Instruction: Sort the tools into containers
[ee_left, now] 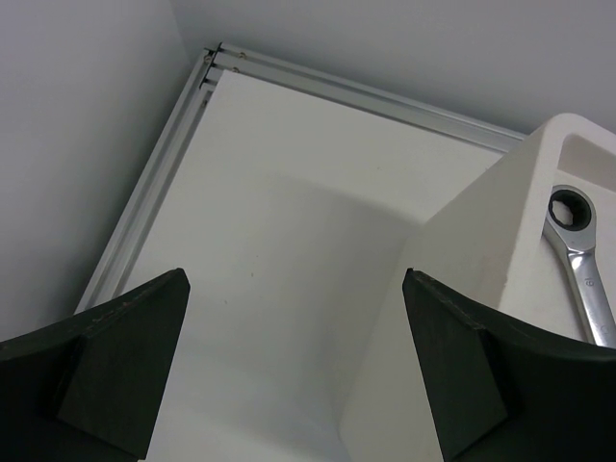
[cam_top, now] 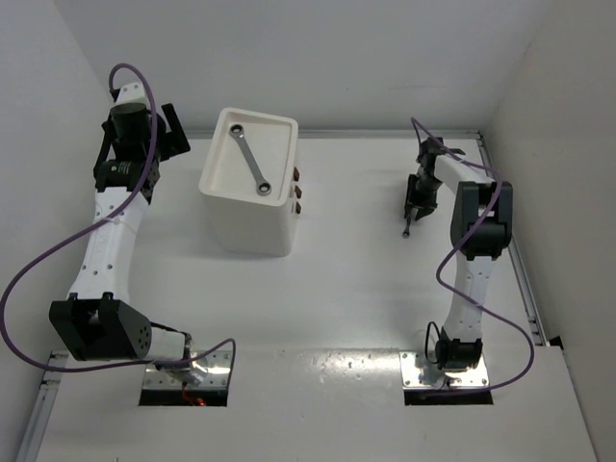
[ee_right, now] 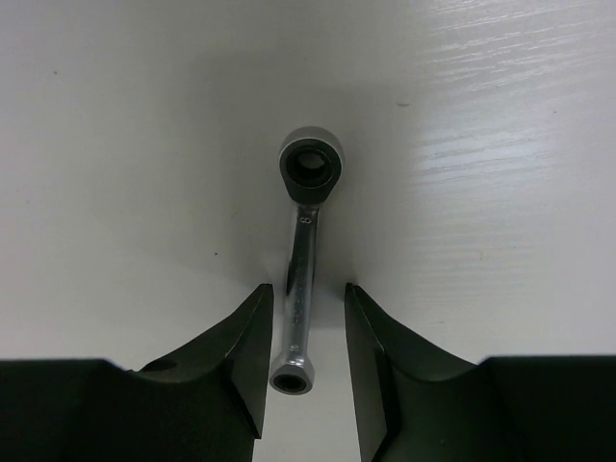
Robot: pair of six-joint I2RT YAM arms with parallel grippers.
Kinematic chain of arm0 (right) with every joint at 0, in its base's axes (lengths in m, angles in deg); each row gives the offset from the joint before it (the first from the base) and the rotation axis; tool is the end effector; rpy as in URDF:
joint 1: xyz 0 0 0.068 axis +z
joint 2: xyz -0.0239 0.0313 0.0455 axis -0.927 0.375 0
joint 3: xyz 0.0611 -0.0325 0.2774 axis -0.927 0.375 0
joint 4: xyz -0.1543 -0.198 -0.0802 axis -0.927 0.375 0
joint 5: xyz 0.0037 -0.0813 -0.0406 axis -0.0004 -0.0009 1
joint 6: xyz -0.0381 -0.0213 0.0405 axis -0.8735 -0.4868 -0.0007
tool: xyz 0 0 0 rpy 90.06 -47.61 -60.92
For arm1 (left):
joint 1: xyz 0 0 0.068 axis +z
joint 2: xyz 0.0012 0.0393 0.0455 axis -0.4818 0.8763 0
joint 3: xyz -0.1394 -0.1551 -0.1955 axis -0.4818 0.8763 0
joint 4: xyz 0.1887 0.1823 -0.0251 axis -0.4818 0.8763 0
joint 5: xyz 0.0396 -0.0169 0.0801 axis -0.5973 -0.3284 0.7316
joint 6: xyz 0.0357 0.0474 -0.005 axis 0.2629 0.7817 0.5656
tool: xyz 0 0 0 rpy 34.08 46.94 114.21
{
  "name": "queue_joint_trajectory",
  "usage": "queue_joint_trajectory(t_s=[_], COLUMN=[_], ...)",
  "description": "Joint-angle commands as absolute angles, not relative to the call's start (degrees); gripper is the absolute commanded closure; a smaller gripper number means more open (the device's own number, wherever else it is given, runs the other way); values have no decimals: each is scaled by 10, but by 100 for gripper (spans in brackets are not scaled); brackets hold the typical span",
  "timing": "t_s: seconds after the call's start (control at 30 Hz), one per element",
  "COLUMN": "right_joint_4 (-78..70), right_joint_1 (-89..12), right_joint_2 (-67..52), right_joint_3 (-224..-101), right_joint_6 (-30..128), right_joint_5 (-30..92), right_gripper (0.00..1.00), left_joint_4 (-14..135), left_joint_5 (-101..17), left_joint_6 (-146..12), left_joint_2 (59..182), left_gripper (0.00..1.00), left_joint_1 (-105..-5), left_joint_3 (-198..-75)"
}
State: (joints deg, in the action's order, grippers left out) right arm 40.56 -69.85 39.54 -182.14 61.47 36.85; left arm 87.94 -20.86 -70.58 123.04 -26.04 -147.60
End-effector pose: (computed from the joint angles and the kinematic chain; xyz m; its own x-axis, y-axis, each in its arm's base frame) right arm 0.4560 -0.0135 0.1341 -0.9151 0.3574 -0.1869 0.3440 0.9335 0.1008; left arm 0.3125 0.0250 0.4269 -0.2667 -0.2728 -0.9244 -0.3422 0.9234 -0.1738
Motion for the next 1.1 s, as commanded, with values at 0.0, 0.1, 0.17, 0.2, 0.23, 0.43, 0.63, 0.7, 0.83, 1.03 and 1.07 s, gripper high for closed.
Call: queue_joint_trajectory(t_s=[0.0, 0.1, 0.17, 0.2, 0.23, 0.43, 0.63, 0.7, 0.83, 1.03, 1.07], right_joint_4=[408, 414, 414, 414, 414, 414, 414, 414, 414, 414, 414], right_joint_1=[-682, -670, -660, -660, -660, -654, -666, -671, -661, -631, -625], right_joint_2=[407, 407, 412, 412, 412, 417, 423, 413, 357, 212, 194], right_joint_3=[-1822, -1817, -1811, -1805, -1800, -1782, -1772, -1767, -1778, -1767, -1760], right_joint_6=[620, 613, 608, 608, 608, 608, 608, 603, 597, 619, 626], right_joint_5=[404, 418, 432, 432, 439, 438, 426, 406, 332, 234, 227], right_gripper=[64, 64, 64, 64, 64, 76, 100, 100, 100, 100, 100], left_joint_4=[871, 876, 876, 876, 876, 876, 876, 876, 876, 876, 876], left_joint_5=[-191, -191, -191, -191, -186, -180, -186, -186, -192, -197, -204], left_joint_6=[-701, -701, -701, -701, -701, -695, -695, -695, -701, -713, -713], left_joint_2=[1225, 1225, 1225, 1225, 1225, 1225, 1225, 1225, 1225, 1225, 1225], left_gripper=[0, 0, 0, 0, 0, 0, 0, 0, 0, 0, 0], left_joint_1=[-263, -263, -263, -263, -263, -263, -263, -263, -263, -263, -263], left_joint_3=[-1477, -1477, -1477, -1477, -1477, -1477, -1477, -1477, -1472, -1461, -1461])
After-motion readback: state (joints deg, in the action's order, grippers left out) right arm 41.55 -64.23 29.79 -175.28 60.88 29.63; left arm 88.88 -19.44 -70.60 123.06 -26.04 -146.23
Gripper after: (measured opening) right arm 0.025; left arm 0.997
